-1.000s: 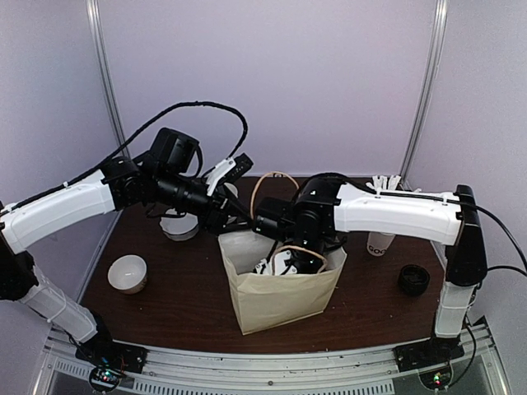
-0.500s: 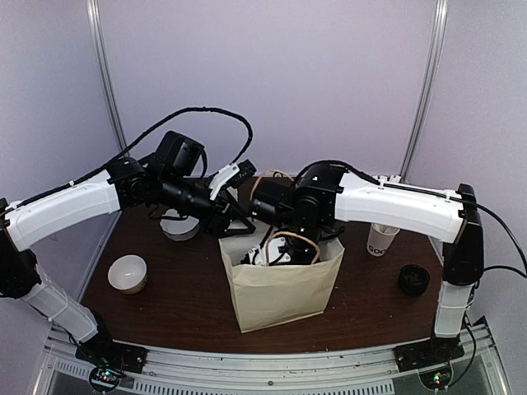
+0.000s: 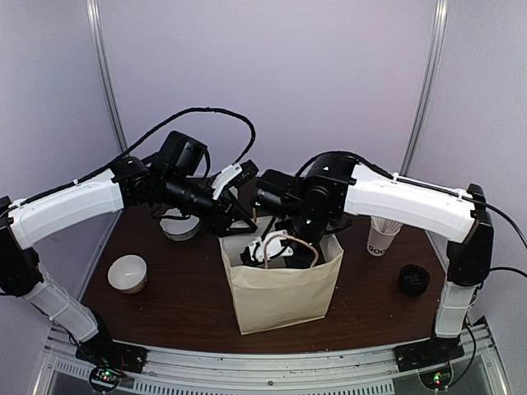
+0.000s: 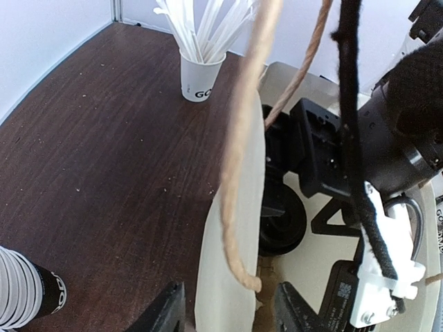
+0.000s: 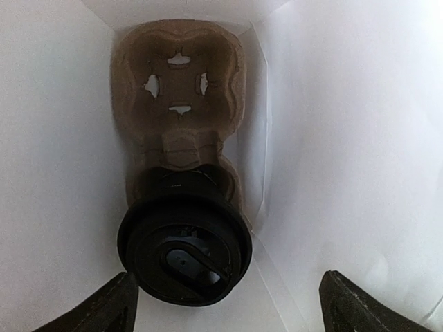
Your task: Pack the takeout coffee
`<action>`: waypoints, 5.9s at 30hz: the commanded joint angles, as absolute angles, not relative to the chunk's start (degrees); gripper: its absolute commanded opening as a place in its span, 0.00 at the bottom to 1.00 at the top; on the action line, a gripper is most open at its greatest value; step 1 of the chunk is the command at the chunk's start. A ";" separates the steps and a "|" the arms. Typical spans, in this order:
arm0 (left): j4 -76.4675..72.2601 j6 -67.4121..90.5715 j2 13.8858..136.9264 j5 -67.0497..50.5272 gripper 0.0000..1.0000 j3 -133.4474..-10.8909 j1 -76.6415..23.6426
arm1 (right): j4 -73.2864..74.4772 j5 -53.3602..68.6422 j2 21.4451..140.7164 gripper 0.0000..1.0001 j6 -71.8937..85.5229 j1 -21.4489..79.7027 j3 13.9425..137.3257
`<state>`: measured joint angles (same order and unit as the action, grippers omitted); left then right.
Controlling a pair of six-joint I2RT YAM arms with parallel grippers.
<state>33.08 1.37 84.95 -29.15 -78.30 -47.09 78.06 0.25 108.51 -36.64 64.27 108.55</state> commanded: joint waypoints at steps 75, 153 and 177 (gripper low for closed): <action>40.23 -12.63 91.49 -27.89 0.00 -97.89 -49.08 | 61.33 15.14 75.02 0.84 -29.00 16.96 86.84; 23.41 -13.68 64.28 10.70 0.51 -63.74 -70.42 | 65.84 19.19 77.84 0.80 -32.90 16.96 85.19; 23.92 -8.54 68.62 8.34 0.74 -70.04 -53.42 | 62.47 13.43 85.83 0.61 -30.76 16.96 88.91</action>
